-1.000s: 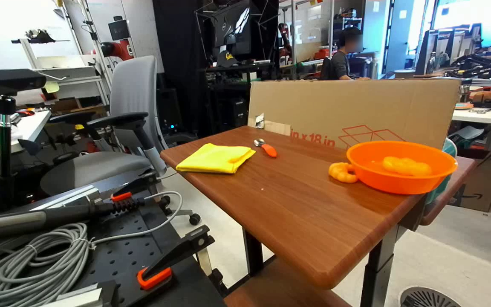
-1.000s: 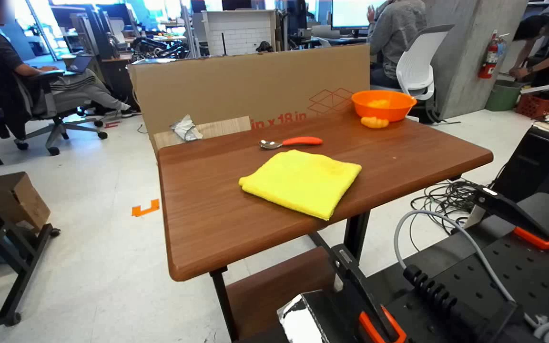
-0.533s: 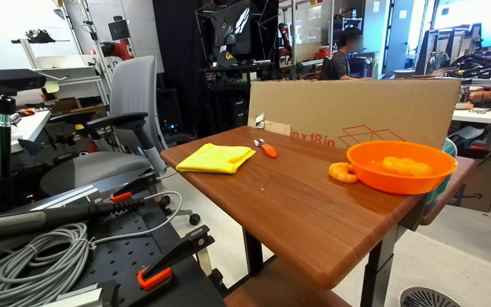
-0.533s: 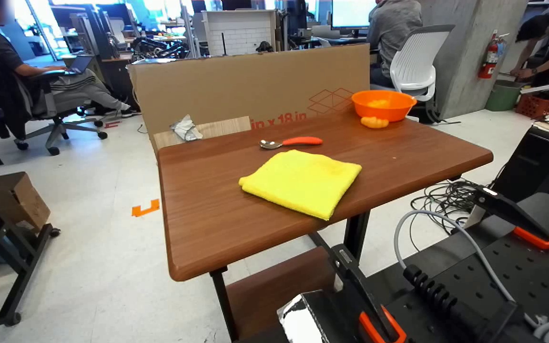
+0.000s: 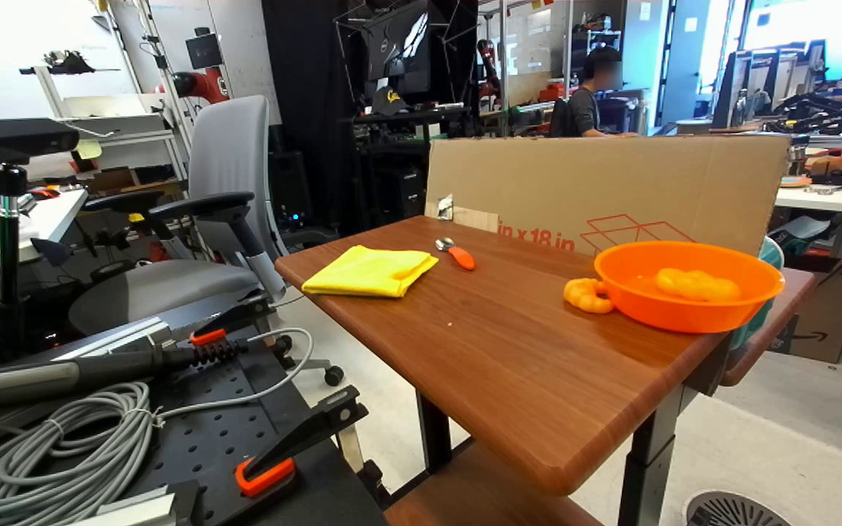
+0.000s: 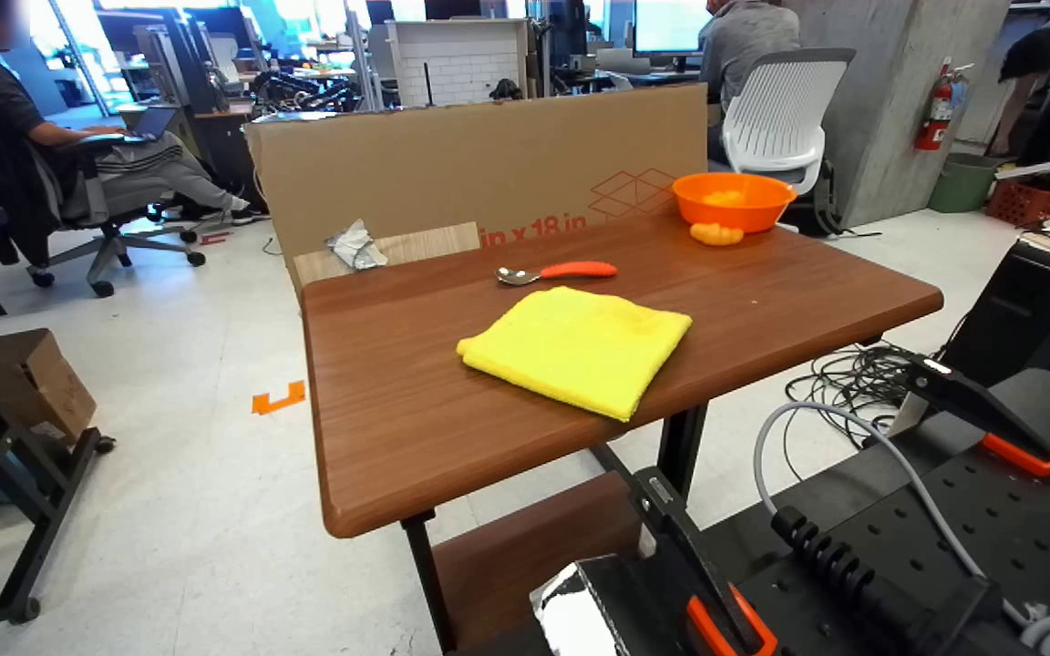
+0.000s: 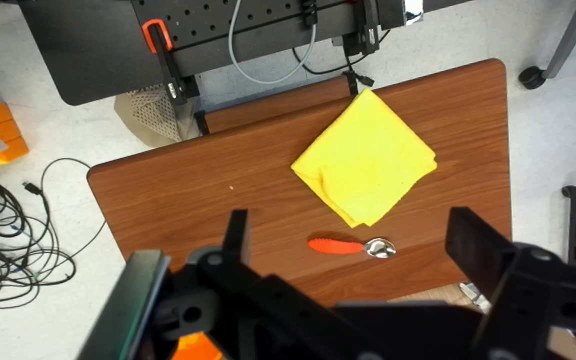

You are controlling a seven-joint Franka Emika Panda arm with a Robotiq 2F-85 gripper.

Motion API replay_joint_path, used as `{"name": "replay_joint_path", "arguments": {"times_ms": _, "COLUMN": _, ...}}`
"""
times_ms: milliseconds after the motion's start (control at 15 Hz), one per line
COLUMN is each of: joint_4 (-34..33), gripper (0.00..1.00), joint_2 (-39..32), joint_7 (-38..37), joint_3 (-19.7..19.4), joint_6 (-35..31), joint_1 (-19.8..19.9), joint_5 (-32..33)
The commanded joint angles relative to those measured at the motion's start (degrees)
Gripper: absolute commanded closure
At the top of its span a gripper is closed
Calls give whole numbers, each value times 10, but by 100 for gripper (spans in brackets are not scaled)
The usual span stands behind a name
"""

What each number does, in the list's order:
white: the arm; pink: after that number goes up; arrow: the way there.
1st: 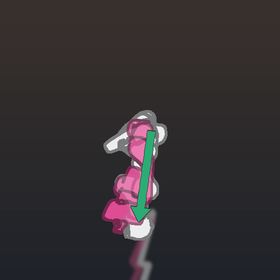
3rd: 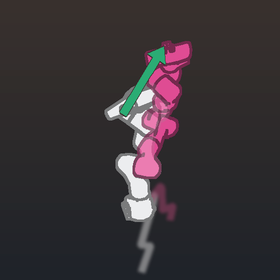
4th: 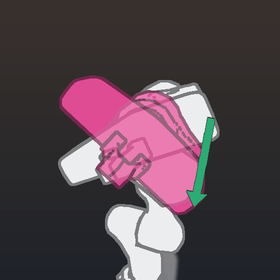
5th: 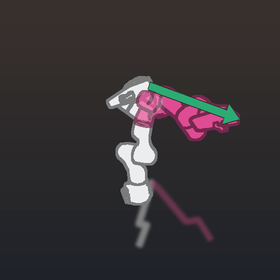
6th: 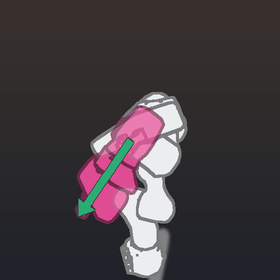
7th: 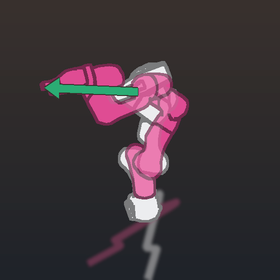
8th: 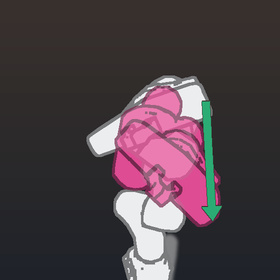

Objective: Move the spoon to the right

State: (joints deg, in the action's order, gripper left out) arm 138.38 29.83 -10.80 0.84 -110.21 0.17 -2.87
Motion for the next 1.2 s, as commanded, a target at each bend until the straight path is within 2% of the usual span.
{"name": "replay_joint_path", "arguments": {"times_ms": 0, "joint_4": -1, "gripper": 0, "joint_2": 0, "joint_7": 2, "joint_3": 4, "joint_6": 2, "joint_1": 5, "joint_5": -2}}
{"name": "replay_joint_path", "arguments": {"times_ms": 267, "joint_4": -6, "gripper": 0, "joint_2": -13, "joint_7": -17, "joint_3": 17, "joint_6": -16, "joint_1": 10, "joint_5": 15}}
{"name": "replay_joint_path", "arguments": {"times_ms": 600, "joint_4": -43, "gripper": 0, "joint_2": -66, "joint_7": -15, "joint_3": 38, "joint_6": -48, "joint_1": 5, "joint_5": 58}}
{"name": "replay_joint_path", "arguments": {"times_ms": 933, "joint_4": -99, "gripper": 0, "joint_2": -150, "joint_7": 13, "joint_3": 56, "joint_6": -76, "joint_1": 0, "joint_5": 142}}
{"name": "replay_joint_path", "arguments": {"times_ms": 1133, "joint_4": -141, "gripper": 0, "joint_2": -208, "joint_7": 61, "joint_3": 58, "joint_6": -86, "joint_1": -9, "joint_5": 200}}
